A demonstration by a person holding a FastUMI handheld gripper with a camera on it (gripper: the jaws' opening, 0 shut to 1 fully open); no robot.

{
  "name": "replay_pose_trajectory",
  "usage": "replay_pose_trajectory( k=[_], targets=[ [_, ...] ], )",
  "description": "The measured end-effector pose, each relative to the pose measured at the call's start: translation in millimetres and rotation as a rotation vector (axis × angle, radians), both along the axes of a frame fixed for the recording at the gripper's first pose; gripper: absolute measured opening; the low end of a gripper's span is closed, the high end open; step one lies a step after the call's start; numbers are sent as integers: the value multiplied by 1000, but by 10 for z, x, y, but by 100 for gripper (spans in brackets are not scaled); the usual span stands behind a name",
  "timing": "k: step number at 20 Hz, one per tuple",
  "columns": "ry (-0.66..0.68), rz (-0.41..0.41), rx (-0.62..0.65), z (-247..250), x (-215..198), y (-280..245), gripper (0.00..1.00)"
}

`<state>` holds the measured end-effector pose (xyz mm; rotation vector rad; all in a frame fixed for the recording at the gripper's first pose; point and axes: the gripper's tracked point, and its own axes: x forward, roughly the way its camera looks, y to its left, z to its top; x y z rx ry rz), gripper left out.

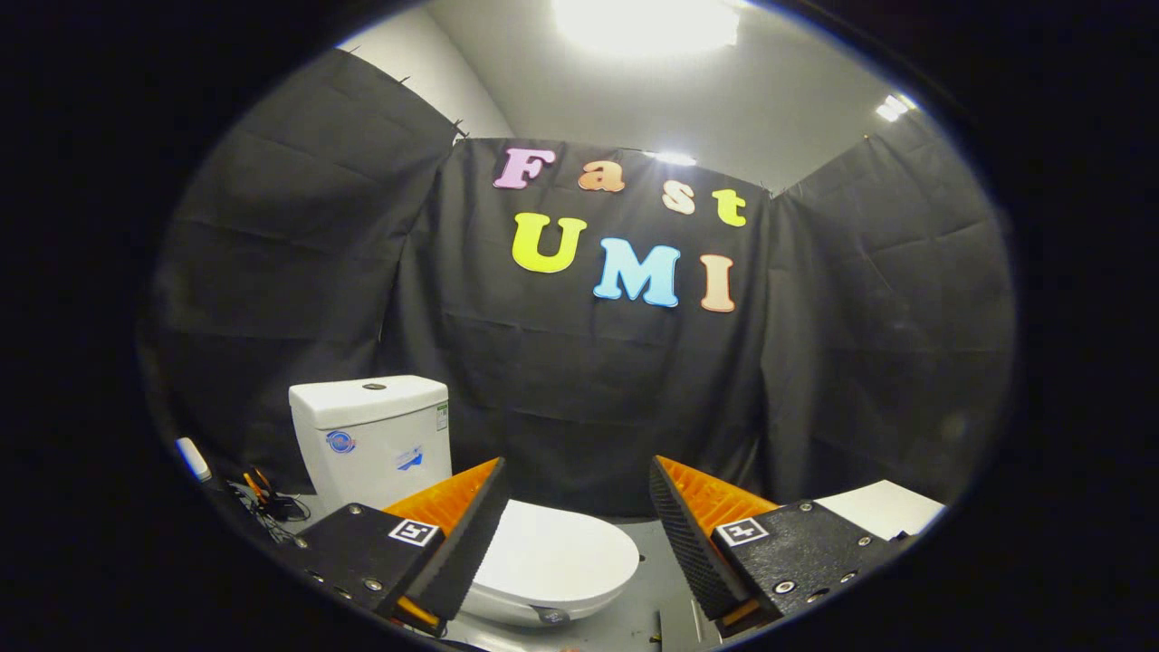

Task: Open the toilet lid.

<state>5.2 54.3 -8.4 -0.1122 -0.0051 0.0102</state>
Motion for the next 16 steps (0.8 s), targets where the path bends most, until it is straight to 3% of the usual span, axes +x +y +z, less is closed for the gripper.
replay_pose_trajectory(
  k=[4, 10, 16],
  targets=[
    [21, 1, 93, -143, 106, 117, 95],
    [175, 48, 368, -778, 201, 337, 95],
    [289, 12, 601, -1455, 273, 328, 97]
  ],
)
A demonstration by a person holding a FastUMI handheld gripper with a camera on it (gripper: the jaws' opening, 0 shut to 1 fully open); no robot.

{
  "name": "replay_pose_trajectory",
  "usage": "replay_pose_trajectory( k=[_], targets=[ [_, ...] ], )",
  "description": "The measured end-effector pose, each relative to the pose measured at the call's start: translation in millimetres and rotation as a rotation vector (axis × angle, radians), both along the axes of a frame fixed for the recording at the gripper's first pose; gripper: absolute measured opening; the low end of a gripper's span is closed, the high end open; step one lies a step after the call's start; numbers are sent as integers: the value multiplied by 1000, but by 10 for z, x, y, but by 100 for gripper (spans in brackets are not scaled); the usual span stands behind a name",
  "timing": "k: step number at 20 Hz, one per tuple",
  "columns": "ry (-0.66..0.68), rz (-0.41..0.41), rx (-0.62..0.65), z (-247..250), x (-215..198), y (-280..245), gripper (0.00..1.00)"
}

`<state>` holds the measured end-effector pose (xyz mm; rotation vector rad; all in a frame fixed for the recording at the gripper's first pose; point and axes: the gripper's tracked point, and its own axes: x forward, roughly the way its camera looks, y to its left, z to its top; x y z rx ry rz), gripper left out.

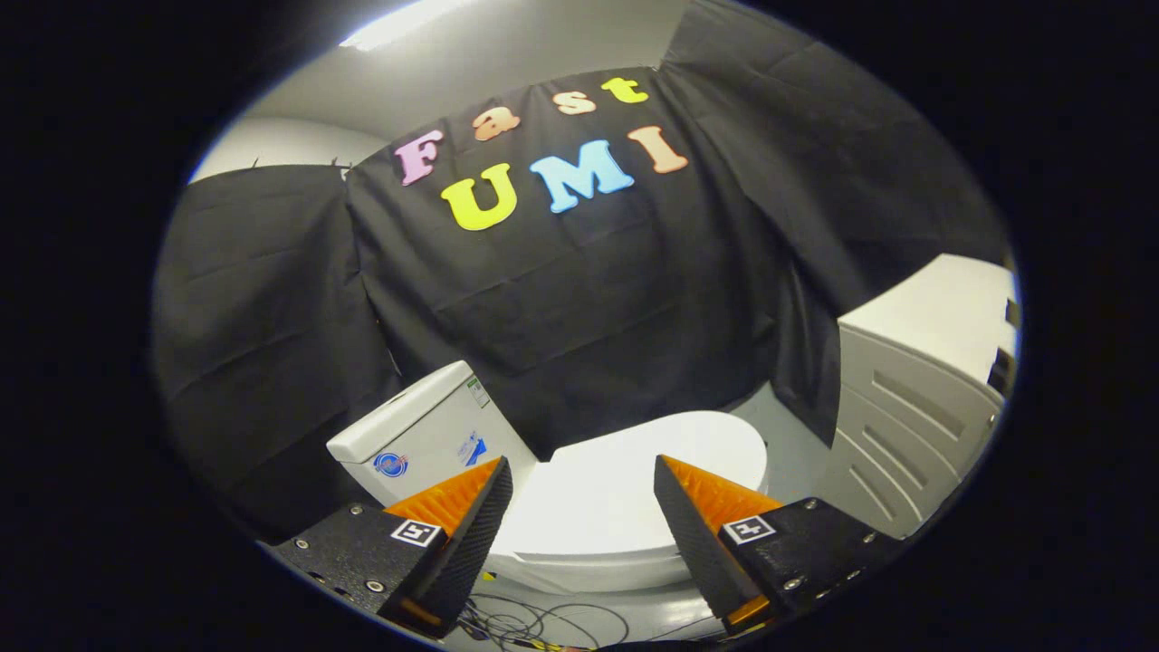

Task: Open the toilet lid.

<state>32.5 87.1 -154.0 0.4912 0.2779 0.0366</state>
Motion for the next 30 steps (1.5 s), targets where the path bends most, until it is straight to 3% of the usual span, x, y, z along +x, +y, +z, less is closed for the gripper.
replay_pose_trajectory(
  k=[8, 18, 30],
  targets=[
    [172, -110, 188, -868, -85, -121, 96],
    [384, -217, 271, -1822, -230, -366, 95],
    [451, -390, 553, -2396, -164, -501, 94]
  ],
)
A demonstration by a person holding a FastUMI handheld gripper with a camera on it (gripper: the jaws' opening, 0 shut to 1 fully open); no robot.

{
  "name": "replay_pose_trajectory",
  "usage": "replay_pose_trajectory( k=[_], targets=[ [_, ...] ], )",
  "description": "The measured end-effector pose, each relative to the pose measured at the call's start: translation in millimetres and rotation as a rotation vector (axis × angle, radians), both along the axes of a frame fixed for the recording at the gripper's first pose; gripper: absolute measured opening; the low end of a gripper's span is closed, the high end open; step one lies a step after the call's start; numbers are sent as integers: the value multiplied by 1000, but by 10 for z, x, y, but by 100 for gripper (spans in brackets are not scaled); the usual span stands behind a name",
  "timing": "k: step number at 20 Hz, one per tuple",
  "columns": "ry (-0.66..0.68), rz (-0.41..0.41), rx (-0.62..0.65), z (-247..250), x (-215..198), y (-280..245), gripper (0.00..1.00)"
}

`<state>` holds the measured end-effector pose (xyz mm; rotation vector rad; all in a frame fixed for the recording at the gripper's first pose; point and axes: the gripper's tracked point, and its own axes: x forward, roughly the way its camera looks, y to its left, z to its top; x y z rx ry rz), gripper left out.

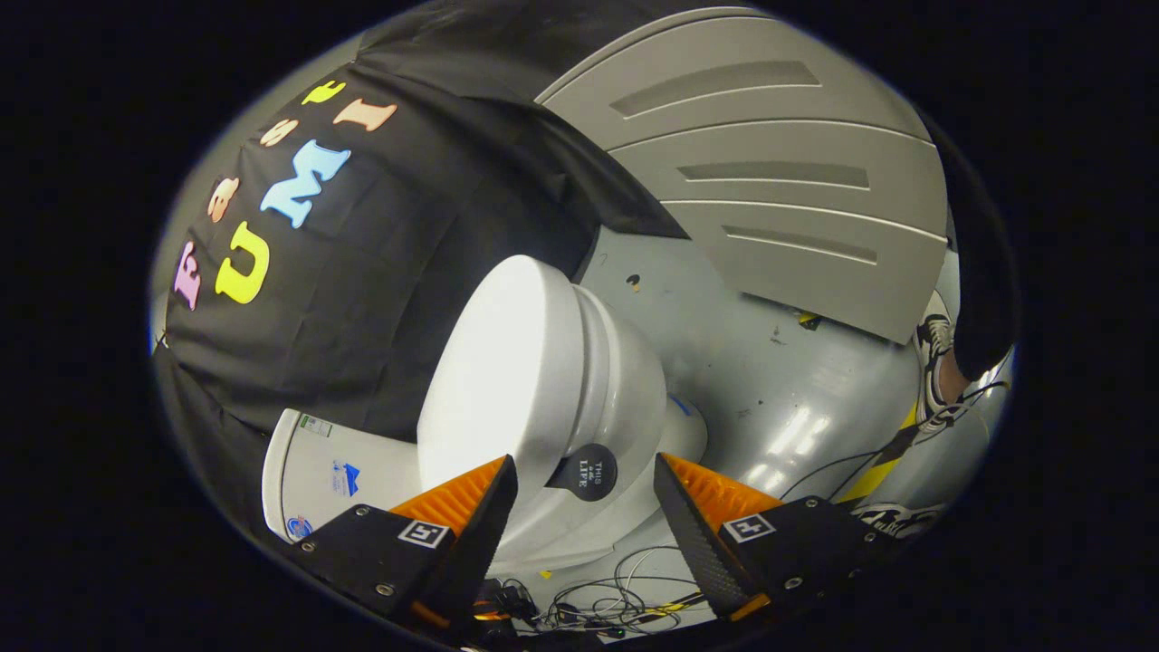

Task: Open the toilet lid.

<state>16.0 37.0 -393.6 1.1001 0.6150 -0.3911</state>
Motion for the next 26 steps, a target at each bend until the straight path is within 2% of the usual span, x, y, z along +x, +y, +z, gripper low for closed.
replay_pose_trajectory(
  k=[5, 10, 12, 15, 19, 21, 22, 24, 26],
  targets=[
    [-17, -62, 92, -171, 120, -18, 92],
    [-33, -58, 152, -293, 212, 65, 78],
    [-35, -49, 155, -327, 234, 109, 63],
    [-48, -22, 139, -350, 264, 195, 47],
    [-54, -41, 135, -321, 278, 161, 26],
    [-68, -70, 153, -263, 281, 157, 22],
    [-78, -84, 156, -223, 290, 142, 15],
    [-78, -63, 111, -183, 295, 156, 3],
    [-51, -35, 48, -175, 288, 148, 0]
  ],
)
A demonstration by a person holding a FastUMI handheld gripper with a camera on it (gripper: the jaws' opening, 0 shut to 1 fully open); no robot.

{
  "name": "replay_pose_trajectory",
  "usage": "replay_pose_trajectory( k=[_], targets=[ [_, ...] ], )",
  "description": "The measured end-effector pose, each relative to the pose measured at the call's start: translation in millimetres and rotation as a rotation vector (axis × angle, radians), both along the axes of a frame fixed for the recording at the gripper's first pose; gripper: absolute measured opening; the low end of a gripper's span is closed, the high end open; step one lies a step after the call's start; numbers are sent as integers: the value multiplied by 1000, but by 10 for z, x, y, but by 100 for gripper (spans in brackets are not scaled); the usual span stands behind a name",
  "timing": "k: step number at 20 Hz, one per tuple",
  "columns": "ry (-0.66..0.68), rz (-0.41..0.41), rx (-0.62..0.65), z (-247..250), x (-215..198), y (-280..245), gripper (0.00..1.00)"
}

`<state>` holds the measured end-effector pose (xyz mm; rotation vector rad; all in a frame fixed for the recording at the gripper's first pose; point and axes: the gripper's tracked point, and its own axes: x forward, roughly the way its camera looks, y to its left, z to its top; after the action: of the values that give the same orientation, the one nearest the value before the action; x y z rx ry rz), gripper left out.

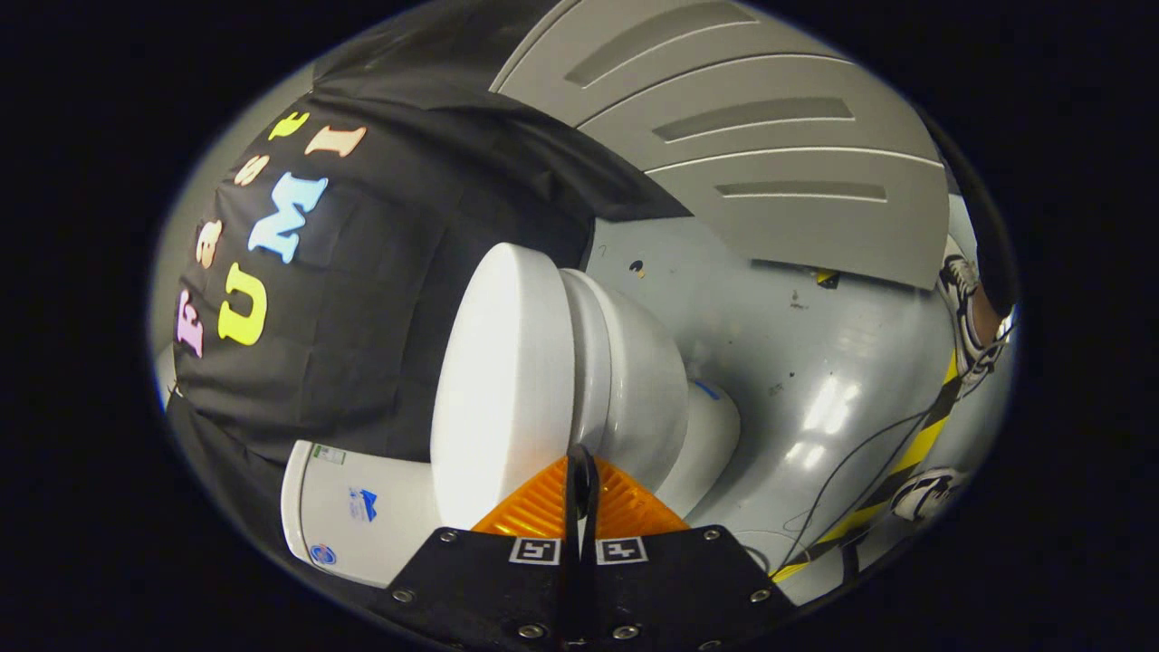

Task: Open the toilet lid.

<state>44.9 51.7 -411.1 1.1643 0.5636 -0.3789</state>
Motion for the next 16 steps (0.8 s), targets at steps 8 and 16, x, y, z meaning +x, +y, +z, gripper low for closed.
replay_pose_trajectory(
  k=[8, 16],
  targets=[
    [89, 19, -156, 130, 1, -15, 0],
    [119, 44, -378, 558, 26, 18, 0]
  ],
)
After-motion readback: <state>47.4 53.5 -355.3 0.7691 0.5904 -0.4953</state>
